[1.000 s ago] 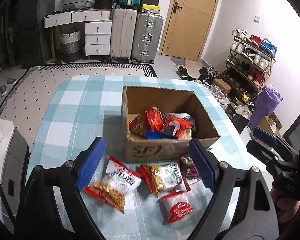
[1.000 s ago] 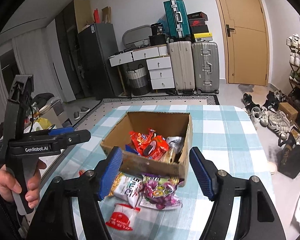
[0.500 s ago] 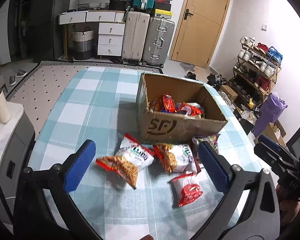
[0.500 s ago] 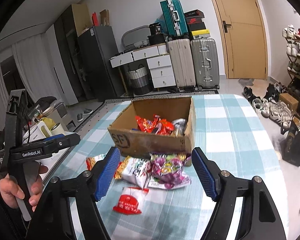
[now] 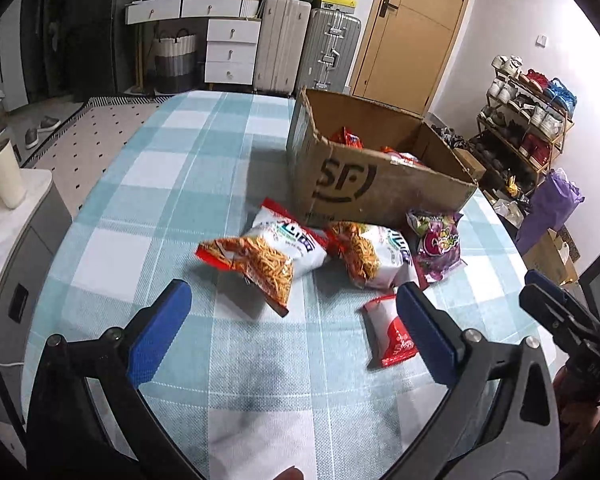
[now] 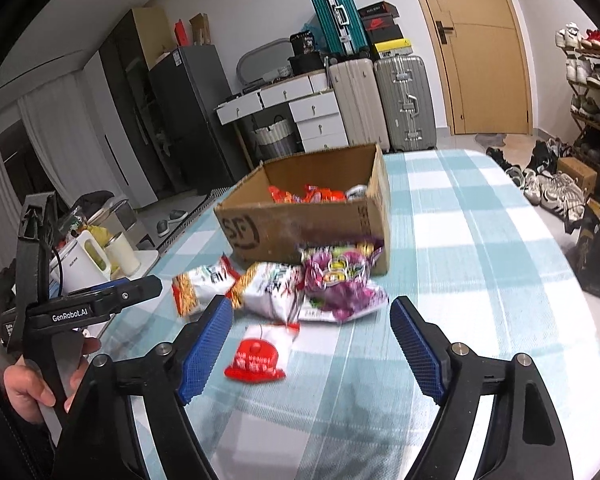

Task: Organize snacks
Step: 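Withdraw both tools from the box toward the remaining snacks, then lower the right gripper onto the purple candy bag and close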

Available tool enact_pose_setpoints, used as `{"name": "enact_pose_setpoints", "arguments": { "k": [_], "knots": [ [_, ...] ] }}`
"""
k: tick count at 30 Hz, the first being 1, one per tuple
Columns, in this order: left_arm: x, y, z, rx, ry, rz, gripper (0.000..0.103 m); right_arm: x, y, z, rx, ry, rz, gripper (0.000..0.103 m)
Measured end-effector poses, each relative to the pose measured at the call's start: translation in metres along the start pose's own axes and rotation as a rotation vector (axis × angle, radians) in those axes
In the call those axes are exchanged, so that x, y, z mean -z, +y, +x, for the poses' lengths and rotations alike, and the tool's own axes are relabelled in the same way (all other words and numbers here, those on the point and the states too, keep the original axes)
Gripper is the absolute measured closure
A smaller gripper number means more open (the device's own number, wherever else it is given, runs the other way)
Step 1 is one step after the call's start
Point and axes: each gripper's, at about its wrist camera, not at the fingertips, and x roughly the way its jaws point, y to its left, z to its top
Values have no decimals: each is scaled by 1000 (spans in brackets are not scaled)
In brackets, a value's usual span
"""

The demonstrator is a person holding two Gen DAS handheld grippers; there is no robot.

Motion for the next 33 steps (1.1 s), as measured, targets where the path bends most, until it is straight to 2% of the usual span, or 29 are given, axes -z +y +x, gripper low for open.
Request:
{"name": "enact_pose_setpoints", "arguments": {
  "k": [9,23,31,33],
  "knots": [
    [5,3,16,-8,20,-14,1,3,-8,31,7,51,25,20],
    [6,16,47,6,78,-38,1,-40,-29,118,42,161,53,20],
    [4,29,62,9,107,-58,1,-46,-29,152,46,212,34,21],
    [5,30,64,10,114,-58,1,-46,-30,158,36,220,40,25]
  ]
}}
